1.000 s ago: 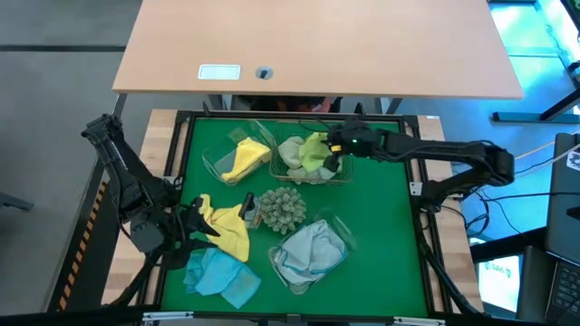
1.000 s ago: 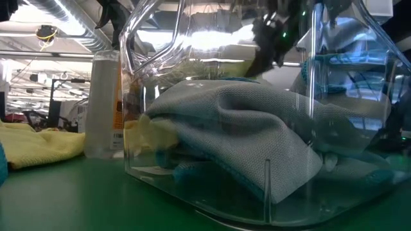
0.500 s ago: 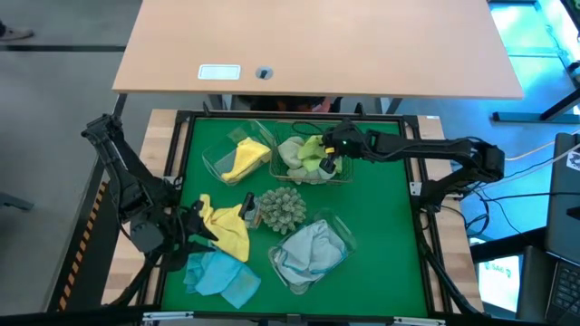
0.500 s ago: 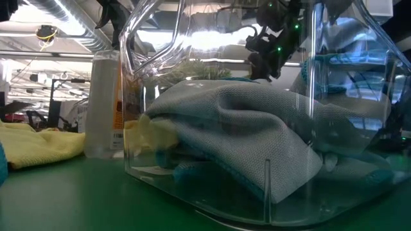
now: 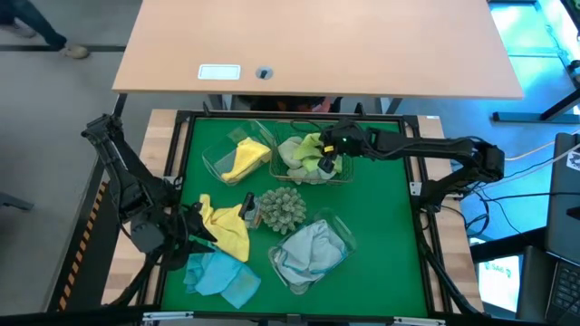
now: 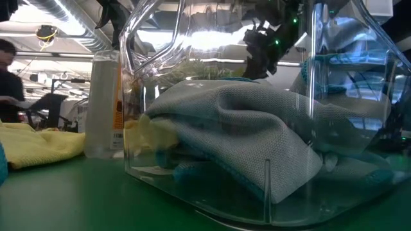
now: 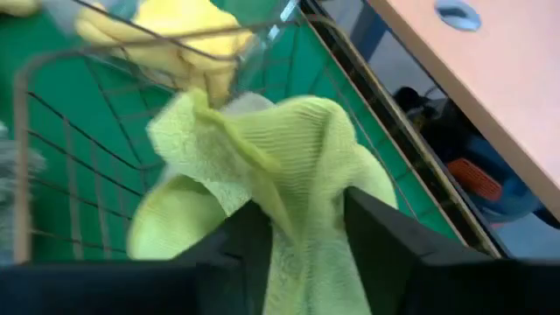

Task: Sort microfiber towel by color & place in baskets
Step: Put the green microfiber towel into the wire basket, then put the yellow microfiber towel into the top transparent bin

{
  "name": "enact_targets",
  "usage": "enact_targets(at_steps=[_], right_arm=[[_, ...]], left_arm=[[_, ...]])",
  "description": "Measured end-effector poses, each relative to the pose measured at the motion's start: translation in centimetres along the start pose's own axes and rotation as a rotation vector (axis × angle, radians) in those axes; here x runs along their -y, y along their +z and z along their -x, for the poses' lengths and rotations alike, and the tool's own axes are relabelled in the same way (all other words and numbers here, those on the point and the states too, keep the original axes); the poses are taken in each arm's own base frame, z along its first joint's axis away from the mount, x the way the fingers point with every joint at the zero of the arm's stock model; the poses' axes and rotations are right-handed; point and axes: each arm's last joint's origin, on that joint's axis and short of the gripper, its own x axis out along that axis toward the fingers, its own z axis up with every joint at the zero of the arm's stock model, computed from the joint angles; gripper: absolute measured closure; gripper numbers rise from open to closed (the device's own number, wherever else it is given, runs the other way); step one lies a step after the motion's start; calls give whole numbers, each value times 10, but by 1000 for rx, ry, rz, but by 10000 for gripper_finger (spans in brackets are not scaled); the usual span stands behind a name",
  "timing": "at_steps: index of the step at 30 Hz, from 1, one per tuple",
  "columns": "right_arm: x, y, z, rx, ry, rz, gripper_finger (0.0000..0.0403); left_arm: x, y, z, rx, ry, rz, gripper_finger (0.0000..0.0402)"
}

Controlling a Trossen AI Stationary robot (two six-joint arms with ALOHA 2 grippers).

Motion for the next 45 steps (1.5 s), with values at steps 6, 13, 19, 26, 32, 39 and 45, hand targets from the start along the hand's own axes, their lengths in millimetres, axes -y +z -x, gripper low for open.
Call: enact_targets(at_steps=[6,13,19,26,32,39,45], right_arm=[[1,16,13,-52,66,7,214],[5,28,36,-212,75,21,201],[8,37,51,-281,82,2,205],[1,43,59,-280,208,-20,205],[-23,36,67,-349,255,42,205],[-54,26,81,-419,227,149,205],[-80,19,94,-437,275,215,205]], left_arm=[[-12,-10,1,-94,111,97,272],[-25,-19,-9,-161,305,160,272],[-28,-21,-35,-186,425,49,272],[-34,-27,-65,-254,545,-36,272],[-41,-31,-85,-297,625,-62,272],[-48,-36,-103,-346,694,-66,272],[-50,-43,-113,-383,728,-85,272]])
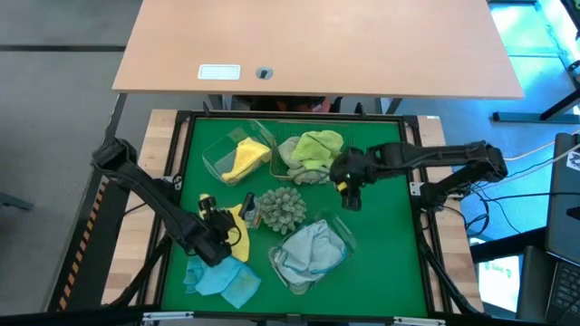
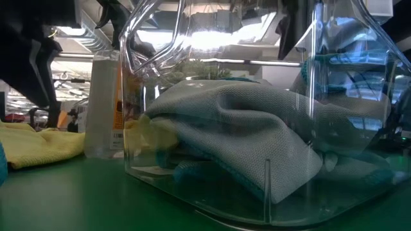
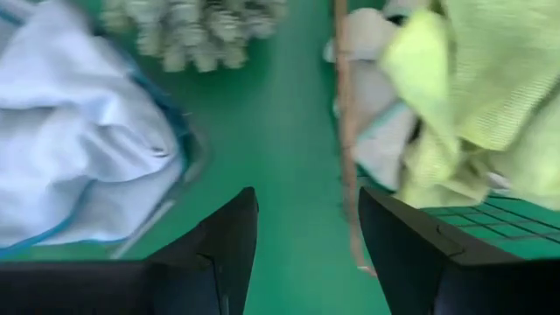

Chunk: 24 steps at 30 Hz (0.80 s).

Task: Sort microfiber towel by color & place in baskets
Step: Put the yellow microfiber towel into the top transparent bin

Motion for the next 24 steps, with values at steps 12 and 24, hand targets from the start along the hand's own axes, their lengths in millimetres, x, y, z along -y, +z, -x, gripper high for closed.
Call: enact_targets(at_steps=[12,24], right_arm=[[-57,-11,9,20,46,75,205],[-102,-28,20,59,48,119,205]], left_arm=[[17,-8,-26,-66,56,-47,272],[30,-12,-54,-153,79,-117,272]])
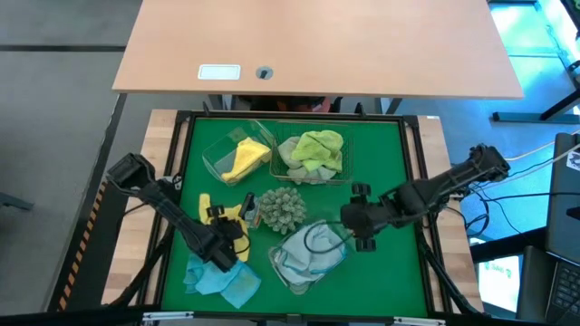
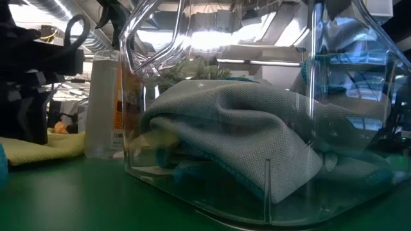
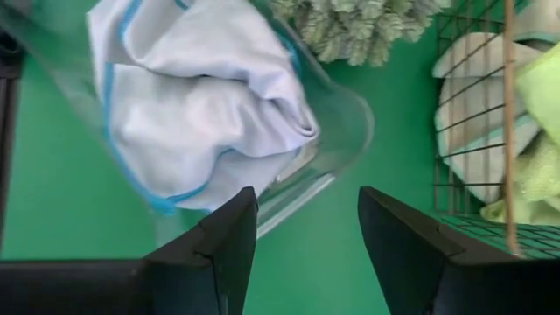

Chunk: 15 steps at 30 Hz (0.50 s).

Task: Sort microfiber towel by color & place in baskets
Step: Put the yellow microfiber towel into the top transparent bin

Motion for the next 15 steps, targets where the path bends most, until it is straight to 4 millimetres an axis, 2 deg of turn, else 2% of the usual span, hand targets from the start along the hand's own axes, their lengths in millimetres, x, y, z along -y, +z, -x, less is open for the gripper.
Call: enact_targets(at_steps=[5,8,15], right_arm=[[-16,-5,4,13,20,10,205],[-24,-9,7,29,9,14,205],[-40,-16,12,57,-3,9,205]], left_arm=[[-4,5,-4,-29,-1,-7,274],[-6,7,-6,-36,2,4,289],[-7,9,-8,-39,5,14,375]])
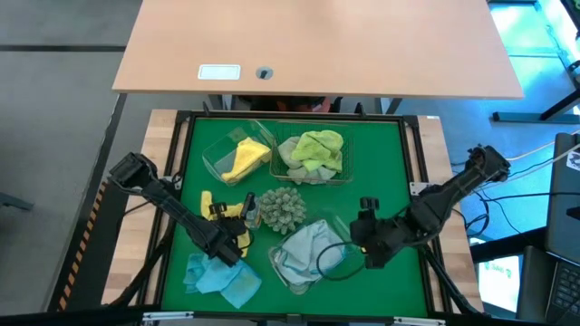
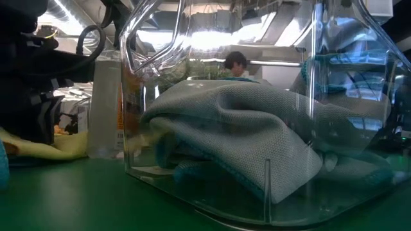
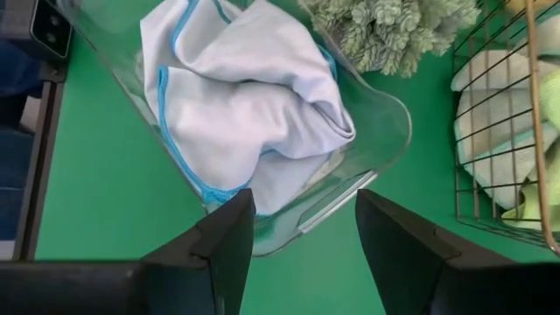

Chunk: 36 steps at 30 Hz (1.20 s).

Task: Sort microfiber towel by color & place in baskets
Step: Put the yellow microfiber towel into the top transparent bin

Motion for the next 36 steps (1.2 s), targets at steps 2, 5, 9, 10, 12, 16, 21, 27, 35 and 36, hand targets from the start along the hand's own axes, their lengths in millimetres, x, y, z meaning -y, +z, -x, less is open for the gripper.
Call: enact_targets(at_steps=[2,5,9,10,12,16,21,27,35,36], right_arm=[[-3,-2,1,14,-15,-3,205],[-7,-3,3,32,-35,5,205],[-8,-4,4,42,-49,11,205],[-8,-4,4,42,-51,11,205],[-7,-4,4,43,-53,8,205],[-7,-4,4,43,-55,8,205],[-7,-4,4,43,-55,8,205],[-7,-4,4,43,-55,8,205],[-7,-4,4,44,-55,8,205],[-7,-4,4,44,-55,8,205]], left_arm=[[0,0,0,0,1,1,394],[0,0,0,0,0,1,395],[1,2,4,-4,4,-4,399],[1,3,5,-8,2,-5,399],[1,5,8,-9,2,-6,400],[1,8,15,-21,18,-14,400],[0,11,27,-12,20,-20,401],[-12,9,56,73,-33,2,401],[-39,3,90,163,-103,56,401],[-43,3,94,176,-117,65,401]])
